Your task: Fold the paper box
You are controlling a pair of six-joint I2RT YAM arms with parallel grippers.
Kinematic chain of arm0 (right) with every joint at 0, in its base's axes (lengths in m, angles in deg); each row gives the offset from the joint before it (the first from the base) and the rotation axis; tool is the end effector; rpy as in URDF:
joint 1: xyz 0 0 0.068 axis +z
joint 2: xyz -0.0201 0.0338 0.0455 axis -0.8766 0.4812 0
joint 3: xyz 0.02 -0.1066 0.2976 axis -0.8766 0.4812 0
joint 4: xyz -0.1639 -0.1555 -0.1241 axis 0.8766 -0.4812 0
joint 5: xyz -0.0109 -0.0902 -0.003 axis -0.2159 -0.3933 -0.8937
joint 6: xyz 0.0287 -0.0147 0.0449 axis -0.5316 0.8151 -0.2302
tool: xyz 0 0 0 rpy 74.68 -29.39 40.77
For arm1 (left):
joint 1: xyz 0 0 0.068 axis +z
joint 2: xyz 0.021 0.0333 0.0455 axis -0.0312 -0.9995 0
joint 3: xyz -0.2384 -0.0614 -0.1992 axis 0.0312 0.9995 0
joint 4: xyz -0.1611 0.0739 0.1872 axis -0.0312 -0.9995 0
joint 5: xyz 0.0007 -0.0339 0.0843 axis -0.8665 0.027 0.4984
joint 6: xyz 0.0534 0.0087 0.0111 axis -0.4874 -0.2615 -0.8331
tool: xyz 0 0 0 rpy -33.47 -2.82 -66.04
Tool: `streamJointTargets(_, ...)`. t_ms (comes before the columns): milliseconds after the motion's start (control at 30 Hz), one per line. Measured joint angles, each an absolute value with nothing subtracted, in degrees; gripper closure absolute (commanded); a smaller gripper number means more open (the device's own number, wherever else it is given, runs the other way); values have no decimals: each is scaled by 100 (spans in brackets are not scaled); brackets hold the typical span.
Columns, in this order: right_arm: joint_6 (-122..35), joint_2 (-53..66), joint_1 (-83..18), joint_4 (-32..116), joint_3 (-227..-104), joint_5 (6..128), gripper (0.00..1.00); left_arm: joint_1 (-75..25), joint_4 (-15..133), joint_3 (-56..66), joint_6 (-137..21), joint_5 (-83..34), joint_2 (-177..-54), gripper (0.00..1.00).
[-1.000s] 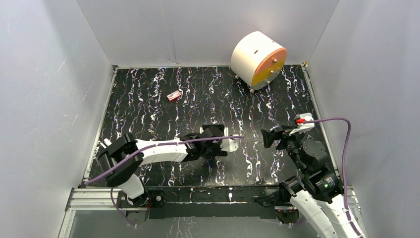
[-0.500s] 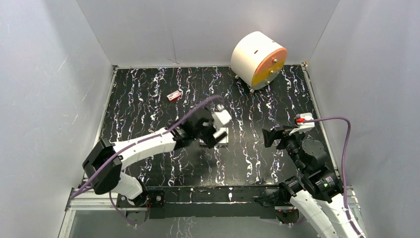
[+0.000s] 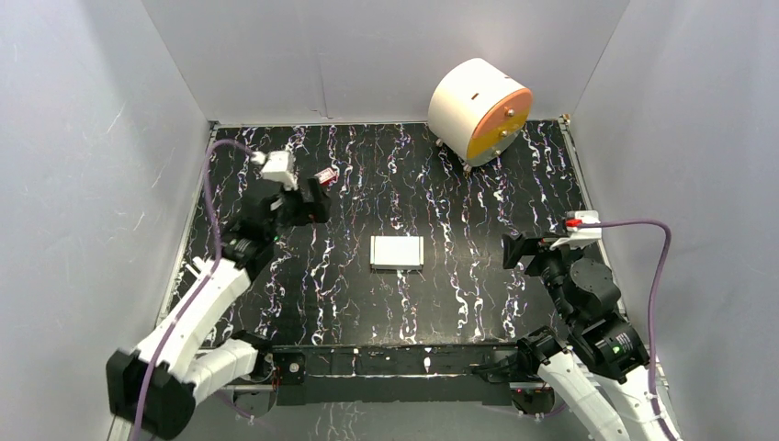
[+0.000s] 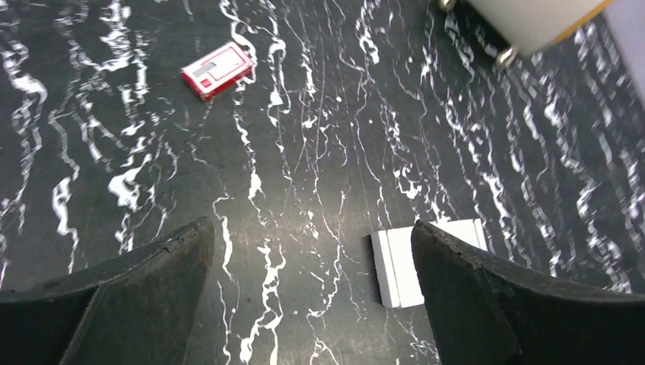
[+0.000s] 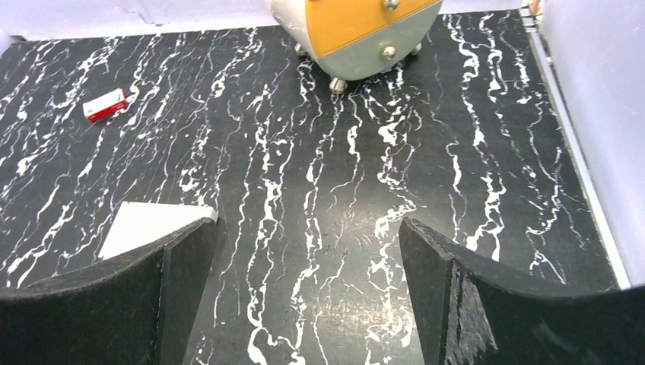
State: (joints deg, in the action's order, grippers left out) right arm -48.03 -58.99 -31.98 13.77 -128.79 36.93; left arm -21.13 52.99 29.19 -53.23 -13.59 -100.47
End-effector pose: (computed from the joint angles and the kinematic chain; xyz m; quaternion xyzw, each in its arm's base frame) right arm 0.0300 0.0006 0.3373 0.0174 0.7355 0.0982 0.6702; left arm 0.2053 -0.0850 0.3566 0.0343 0.8008 -0.1838 0.5690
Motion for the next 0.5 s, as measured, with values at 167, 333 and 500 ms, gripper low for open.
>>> streamJointTargets(167,-4704,-6026,-3196,1263,-12931,3367,2,-1918,5030,3512,-4733,-1025,-8259,4)
streamJointTargets(333,-4630,-6205,-3196,1257,-12929,3172,2,-1918,4761,3789,-4598,-730,-6380,4)
streamJointTargets(500,-4623,-6391,-3196,1259,-12912,3043,2,-1916,4636,4008,-4727,-549,-5326,4)
